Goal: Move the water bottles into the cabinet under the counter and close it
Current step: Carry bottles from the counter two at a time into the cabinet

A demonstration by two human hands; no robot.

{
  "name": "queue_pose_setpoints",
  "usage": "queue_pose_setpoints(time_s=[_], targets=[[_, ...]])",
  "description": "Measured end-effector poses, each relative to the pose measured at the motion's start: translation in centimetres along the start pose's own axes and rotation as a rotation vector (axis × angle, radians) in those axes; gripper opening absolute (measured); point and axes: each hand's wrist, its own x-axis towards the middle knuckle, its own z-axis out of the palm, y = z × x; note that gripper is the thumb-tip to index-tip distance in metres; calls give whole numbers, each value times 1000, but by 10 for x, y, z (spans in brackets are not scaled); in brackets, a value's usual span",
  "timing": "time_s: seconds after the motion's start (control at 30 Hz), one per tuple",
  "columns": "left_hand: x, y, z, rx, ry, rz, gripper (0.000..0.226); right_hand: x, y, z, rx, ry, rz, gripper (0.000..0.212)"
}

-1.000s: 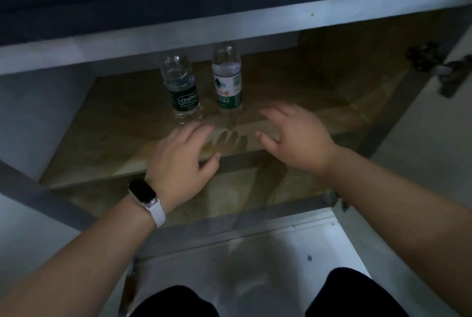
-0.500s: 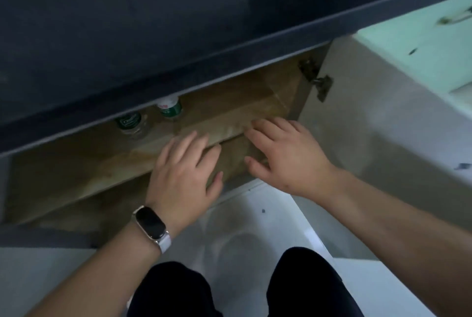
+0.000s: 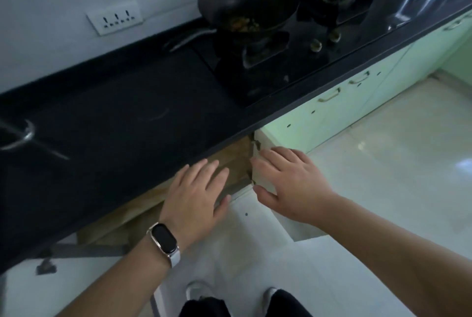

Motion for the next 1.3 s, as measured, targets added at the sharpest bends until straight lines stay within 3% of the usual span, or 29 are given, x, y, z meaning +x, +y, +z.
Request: queue_pose_setpoints(time_s=[0.33, 0.83, 1.07, 1.3], targets=[[51, 42, -93, -28, 90, 161, 50, -43, 17, -104, -68, 134, 109, 49], [98, 68, -116, -238, 283, 630, 46, -125, 2, -148, -224, 197, 514, 55], [129, 107, -110, -236, 260, 683, 45, -153, 38, -149, -249, 198, 580, 55], [183, 184, -102, -213, 247, 650, 47, -187, 131, -158, -230, 227, 599, 56]])
